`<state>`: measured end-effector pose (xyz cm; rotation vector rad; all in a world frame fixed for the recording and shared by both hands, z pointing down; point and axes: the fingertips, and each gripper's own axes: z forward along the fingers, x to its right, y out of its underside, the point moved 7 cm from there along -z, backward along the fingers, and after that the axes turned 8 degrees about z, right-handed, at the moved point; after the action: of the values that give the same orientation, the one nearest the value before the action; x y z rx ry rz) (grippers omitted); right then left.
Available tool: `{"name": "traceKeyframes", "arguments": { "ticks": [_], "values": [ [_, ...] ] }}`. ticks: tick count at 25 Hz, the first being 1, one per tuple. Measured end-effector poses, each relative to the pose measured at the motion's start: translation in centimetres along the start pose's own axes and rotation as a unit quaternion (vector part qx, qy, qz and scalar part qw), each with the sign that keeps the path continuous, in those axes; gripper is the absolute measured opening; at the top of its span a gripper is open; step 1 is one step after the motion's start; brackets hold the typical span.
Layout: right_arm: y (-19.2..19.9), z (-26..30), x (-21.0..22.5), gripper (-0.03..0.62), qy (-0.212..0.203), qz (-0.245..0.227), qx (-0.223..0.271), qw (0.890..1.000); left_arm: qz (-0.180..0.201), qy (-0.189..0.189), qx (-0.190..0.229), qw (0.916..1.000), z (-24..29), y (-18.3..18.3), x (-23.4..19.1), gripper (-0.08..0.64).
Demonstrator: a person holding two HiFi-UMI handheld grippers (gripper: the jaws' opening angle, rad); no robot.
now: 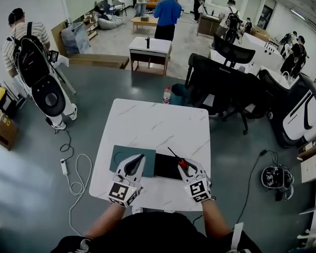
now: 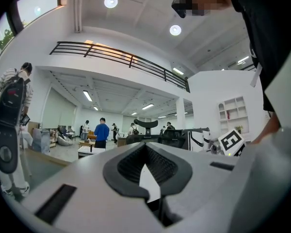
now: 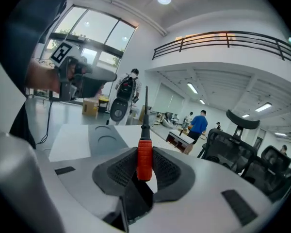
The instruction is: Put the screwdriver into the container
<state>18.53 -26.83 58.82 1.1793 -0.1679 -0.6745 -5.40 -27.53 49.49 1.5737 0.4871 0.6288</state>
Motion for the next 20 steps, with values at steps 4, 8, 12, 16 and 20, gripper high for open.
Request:
{"name": "traceKeyframes", "arguments": {
  "ticks": [4, 8, 12, 16, 20],
  "values": [
    [2.2, 1.5, -0.1, 0.110, -0.032, -0.028, -0.049, 0.998, -0.002, -0.001, -0.006, 1.0000, 0.1, 0.3, 0.1, 0.005],
    [4.4, 3.1, -0.6, 0.110, -0.064, -0.066, -0.100, 0.991, -0.004, -0.005, -0.011, 0.9999, -0.2, 0.8, -0.1, 0.005],
    [6.6, 4.5, -1.3, 0.110, -0.097, -0.108, -0.153, 0.978, -0.007, -0.010, -0.017, 0.9998, -0.9, 1.3, -0.2, 0.005],
    [8.0, 5.7, -1.2, 0.110, -0.126, -0.144, -0.199, 0.961, -0.007, -0.016, -0.017, 0.9997, -1.0, 1.3, -0.4, 0.005],
    [9.6, 6.4, -1.5, 0.110, -0.149, -0.171, -0.246, 0.942, -0.008, -0.021, -0.026, 0.9994, -1.5, 1.7, -0.4, 0.005]
  ]
}}
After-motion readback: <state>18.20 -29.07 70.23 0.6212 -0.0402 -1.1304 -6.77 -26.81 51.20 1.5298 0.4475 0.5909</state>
